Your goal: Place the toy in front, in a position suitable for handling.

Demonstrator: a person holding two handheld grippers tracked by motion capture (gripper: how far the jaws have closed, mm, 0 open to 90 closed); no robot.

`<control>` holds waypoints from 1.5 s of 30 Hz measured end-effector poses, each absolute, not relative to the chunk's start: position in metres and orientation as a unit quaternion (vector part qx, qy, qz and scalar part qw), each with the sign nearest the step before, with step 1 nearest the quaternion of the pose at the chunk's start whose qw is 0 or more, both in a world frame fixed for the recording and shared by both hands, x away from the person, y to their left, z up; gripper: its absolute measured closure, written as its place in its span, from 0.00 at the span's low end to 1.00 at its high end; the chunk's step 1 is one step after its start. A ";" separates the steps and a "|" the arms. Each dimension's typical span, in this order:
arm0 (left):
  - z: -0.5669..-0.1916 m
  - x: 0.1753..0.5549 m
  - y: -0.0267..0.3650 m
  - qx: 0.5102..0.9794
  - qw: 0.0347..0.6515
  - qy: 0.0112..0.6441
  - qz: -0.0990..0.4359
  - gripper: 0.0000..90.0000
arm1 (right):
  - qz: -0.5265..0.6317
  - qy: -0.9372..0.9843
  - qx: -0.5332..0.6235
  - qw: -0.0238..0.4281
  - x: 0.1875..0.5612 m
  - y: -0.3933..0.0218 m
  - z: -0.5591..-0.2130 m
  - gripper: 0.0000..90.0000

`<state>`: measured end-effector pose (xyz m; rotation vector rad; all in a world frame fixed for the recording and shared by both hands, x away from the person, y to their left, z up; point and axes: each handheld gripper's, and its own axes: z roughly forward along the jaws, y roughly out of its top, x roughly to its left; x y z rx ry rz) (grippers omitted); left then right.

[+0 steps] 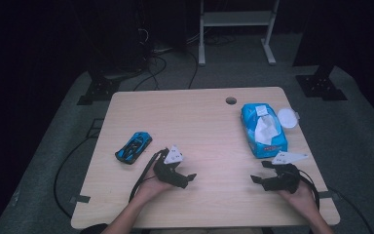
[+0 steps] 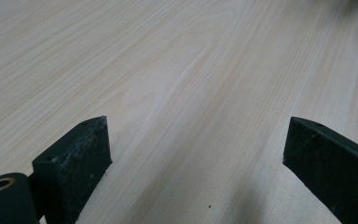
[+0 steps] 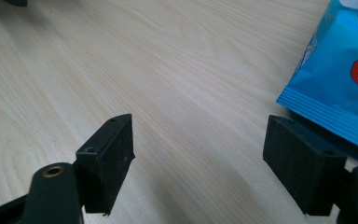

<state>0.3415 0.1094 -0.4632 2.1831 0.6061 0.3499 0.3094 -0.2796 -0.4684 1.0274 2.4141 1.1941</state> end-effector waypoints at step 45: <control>-0.378 0.390 0.228 0.816 0.437 0.318 0.208 0.05 | 0.420 0.822 0.362 0.131 0.308 -0.268 -0.464 0.26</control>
